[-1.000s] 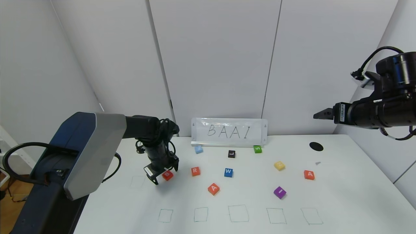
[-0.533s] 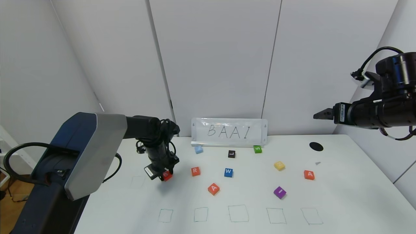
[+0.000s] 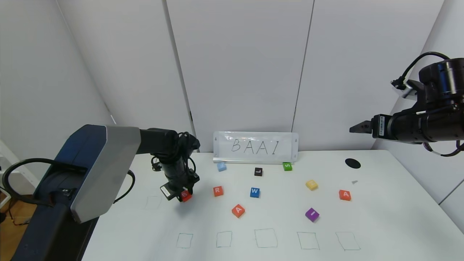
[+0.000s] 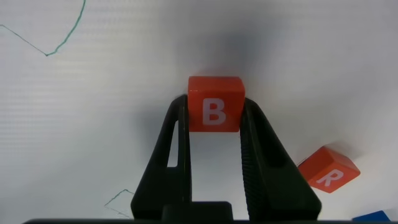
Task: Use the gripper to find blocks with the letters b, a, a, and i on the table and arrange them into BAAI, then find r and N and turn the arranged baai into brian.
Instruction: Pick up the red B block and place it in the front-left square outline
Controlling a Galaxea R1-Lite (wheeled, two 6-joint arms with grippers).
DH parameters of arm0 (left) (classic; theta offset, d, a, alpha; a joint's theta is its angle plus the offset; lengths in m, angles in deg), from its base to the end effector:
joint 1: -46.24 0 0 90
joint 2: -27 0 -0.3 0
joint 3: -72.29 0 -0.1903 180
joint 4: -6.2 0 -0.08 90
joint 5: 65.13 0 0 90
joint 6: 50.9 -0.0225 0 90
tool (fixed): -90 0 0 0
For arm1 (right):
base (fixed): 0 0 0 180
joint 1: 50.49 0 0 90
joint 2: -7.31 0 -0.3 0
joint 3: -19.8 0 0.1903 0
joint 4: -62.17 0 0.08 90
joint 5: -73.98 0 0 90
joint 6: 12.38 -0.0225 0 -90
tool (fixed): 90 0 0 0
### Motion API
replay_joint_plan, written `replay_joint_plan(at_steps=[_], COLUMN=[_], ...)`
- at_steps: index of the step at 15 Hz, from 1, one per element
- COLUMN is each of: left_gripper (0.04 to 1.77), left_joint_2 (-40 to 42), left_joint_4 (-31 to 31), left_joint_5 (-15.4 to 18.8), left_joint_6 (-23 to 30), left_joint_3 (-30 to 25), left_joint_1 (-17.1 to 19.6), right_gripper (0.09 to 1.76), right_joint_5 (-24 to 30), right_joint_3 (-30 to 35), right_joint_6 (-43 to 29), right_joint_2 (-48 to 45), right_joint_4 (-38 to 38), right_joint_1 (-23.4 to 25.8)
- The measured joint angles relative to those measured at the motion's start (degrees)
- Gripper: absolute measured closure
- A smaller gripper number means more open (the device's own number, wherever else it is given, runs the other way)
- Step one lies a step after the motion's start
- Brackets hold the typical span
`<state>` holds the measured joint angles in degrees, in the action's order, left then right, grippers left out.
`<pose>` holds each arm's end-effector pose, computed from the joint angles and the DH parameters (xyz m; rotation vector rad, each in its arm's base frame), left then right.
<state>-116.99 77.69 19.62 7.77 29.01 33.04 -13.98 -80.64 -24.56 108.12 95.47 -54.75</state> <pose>0.4399 -0.1011 0.0519 -0.6385 1.2638 0.5745 0.3309 0.0254 0.2366 0.1948 0.5968 0.0439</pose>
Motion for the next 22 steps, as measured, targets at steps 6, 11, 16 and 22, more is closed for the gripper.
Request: replay_joint_plan(at_steps=[6, 11, 16, 22], left_gripper=[1.29, 1.29, 1.29, 1.29], left_joint_2=[5.94, 13.75, 24.3, 29.09], left_joint_4=[-0.68, -13.39, -18.75, -19.54], left_joint_5=[-0.46, 0.0, 4.68, 5.88], left_joint_6=[-2.86, -15.3, -36.93, -38.94], left_joint_3=[-4.9, -19.4, -33.84, -43.87], left_joint_1=[0.04, 0.26, -1.1, -3.39], right_gripper=[0.14, 0.14, 0.14, 0.14], right_joint_5=[-0.06, -0.06, -0.02, -0.05], right_joint_3=[-0.09, -0.11, -0.11, -0.05], right_joint_6=[-0.02, -0.02, -0.07, -0.05], right_joint_2=[-0.15, -0.39, -0.61, -0.63], right_joint_4=[0.02, 0.1, 0.1, 0.07], right_joint_1=[0.11, 0.39, 0.48, 0.41])
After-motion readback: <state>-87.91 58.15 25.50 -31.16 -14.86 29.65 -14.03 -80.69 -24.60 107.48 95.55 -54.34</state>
